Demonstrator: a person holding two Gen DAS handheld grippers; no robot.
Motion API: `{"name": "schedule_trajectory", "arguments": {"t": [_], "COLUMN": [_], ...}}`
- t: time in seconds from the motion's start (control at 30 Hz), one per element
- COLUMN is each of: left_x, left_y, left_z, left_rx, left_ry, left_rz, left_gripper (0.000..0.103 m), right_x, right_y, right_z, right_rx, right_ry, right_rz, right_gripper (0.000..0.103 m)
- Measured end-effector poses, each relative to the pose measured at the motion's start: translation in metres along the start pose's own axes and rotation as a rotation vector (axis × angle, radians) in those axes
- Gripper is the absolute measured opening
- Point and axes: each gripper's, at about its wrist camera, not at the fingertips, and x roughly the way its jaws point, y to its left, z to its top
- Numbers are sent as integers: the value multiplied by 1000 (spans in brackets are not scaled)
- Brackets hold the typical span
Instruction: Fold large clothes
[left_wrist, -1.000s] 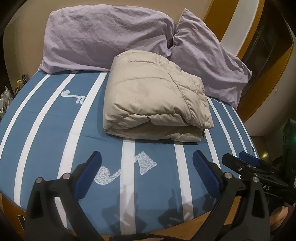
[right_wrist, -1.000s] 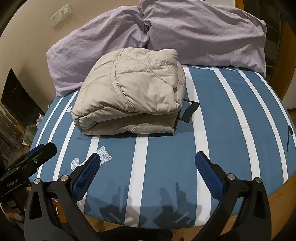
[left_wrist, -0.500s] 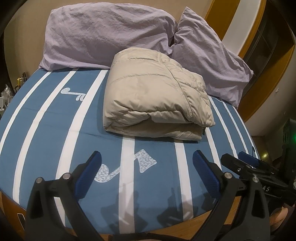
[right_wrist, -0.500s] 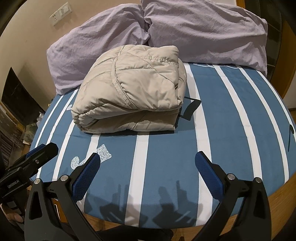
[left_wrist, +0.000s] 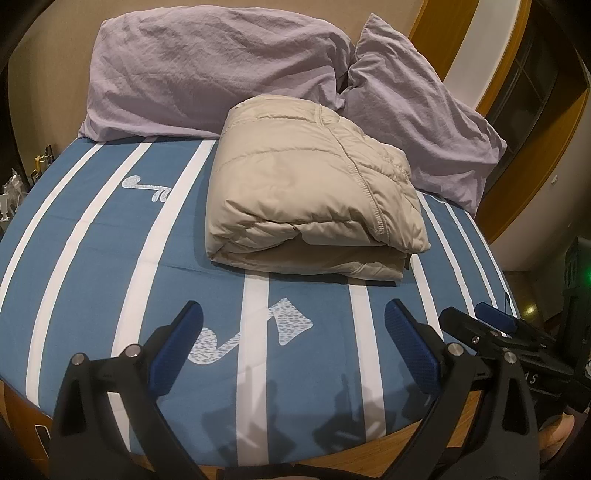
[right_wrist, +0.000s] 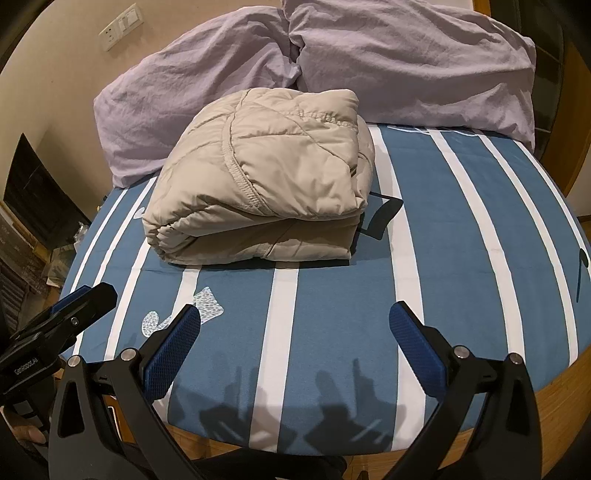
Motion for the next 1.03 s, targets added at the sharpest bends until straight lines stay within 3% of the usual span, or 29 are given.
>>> {"name": "schedule_trajectory", "arguments": {"t": [1.03], "left_x": [2], "left_y": [2], "left_z": [1], "left_rx": [-15], "left_ry": [9], "left_rz": [16], "left_gripper": [98], "right_x": [3], "right_y": [2], "right_z": [1], "right_rx": [-3], "right_ry": [6], "right_rz": [4], "right_gripper": [102]}}
